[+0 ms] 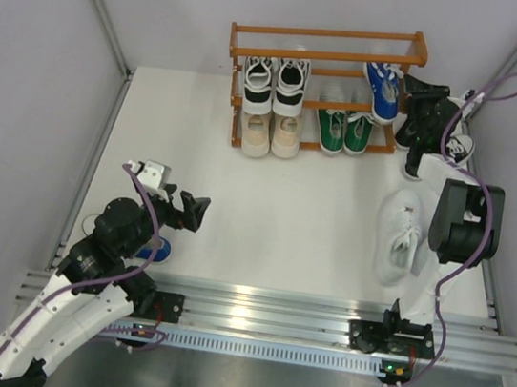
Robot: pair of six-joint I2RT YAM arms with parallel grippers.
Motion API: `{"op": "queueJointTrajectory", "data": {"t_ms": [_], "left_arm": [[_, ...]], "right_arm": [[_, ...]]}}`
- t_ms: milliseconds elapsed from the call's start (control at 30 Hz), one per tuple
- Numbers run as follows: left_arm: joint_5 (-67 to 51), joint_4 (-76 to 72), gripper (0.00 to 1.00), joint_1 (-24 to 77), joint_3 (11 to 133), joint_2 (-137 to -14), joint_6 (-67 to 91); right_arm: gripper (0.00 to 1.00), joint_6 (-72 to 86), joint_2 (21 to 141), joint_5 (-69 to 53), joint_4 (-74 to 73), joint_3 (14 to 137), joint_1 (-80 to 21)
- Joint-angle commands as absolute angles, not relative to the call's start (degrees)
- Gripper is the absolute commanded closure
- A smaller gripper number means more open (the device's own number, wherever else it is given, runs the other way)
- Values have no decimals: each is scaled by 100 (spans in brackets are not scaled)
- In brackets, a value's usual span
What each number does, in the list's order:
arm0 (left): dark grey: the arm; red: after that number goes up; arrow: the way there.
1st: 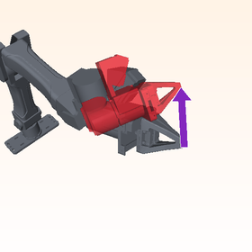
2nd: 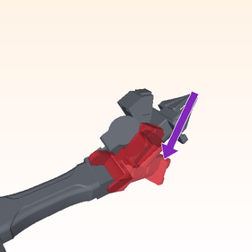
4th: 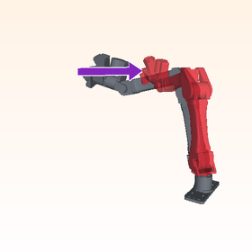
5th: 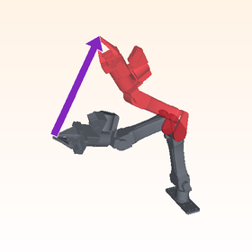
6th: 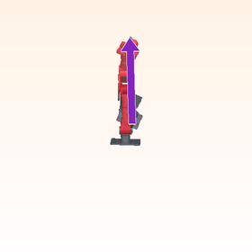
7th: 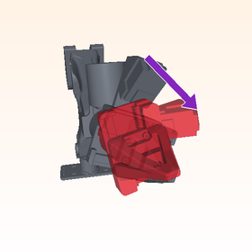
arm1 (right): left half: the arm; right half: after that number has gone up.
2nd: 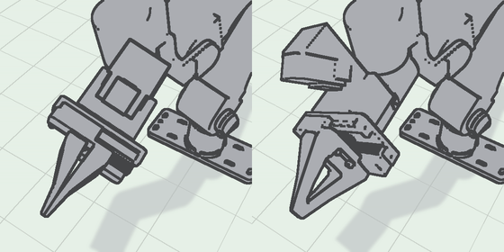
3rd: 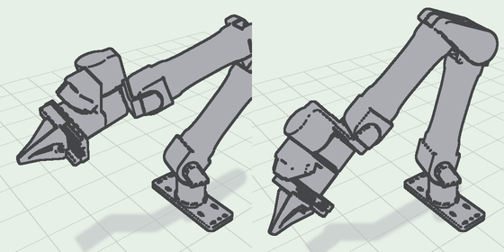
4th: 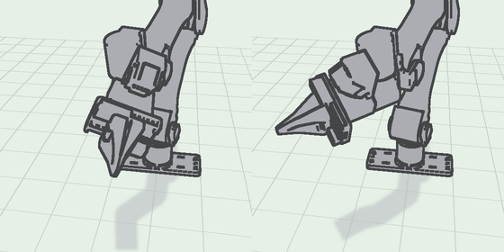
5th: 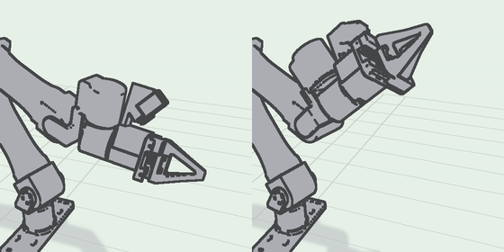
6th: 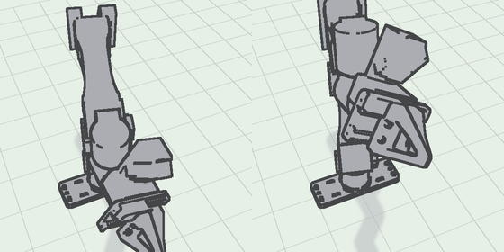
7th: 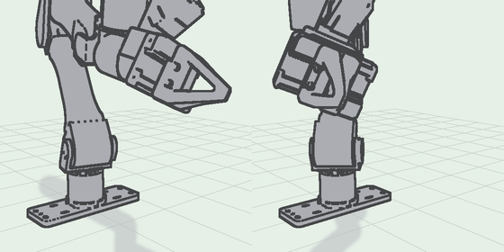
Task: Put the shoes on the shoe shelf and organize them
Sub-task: Place the shoe at the shoe shelf, then pick up the shoe.
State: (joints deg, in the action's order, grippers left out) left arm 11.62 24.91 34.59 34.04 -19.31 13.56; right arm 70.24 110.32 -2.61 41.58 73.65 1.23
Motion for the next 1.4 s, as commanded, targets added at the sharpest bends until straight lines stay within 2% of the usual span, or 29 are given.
{"op": "queueJointTrajectory", "data": {"t_ms": [0, 333, 433, 467, 533, 700, 767, 833, 867, 933, 1033, 1167, 1367], "left_arm": [[1257, 2426, 2, 3445, 3401, -1986, 1389], [1230, 2434, 2, 3454, 3427, -1969, 1424], [1563, 2531, 2, 3454, 3498, -2065, 1853], [1678, 2592, 2, 3445, 3585, -2152, 2220], [2012, 2899, 2, 3445, 3700, -2276, 2617], [2846, 3821, 2, 3445, 3920, -2584, 4708], [3189, 4419, 5, 3445, 3981, -2733, 5732], [3515, 5201, 9, 3445, 4165, -3056, 6360], [3594, 5534, 11, 3445, 4323, -3215, 6972], [3761, 6323, 12, 3445, 4482, -3801, 7424], [3832, 6898, 13, 3437, 4666, -4654, 8295], [3718, 6935, 13, 3367, 4536, -5264, 9052], [3429, 6216, 21, 2726, 4185, -5598, 8966]], "right_arm": [[77, 7128, 11048, -289, 4948, 7673, 53], [60, 6707, 10733, -694, 5369, 7339, 105], [51, 6408, 10346, -1001, 5432, 7076, 210], [45, 6190, 10214, -1228, 5458, 6971, 246], [38, 5725, 9801, -1624, 5467, 6637, 368], [27, 4651, 8705, -3978, 5029, 5916, 738], [21, 3757, 8325, -4585, 4442, 5723, 861], [16, 2217, 7736, -4736, 2670, 5660, 896], [10, 1710, 7569, -4816, 1462, 5747, 896], [1, 465, 7147, -4860, 549, 5792, 896], [1, -620, 6585, -4808, -725, 5670, 896], [1, -1080, 5872, -4825, -1098, 4950, 896], [0, -1468, 5090, -4843, -1266, 4387, 984]]}}
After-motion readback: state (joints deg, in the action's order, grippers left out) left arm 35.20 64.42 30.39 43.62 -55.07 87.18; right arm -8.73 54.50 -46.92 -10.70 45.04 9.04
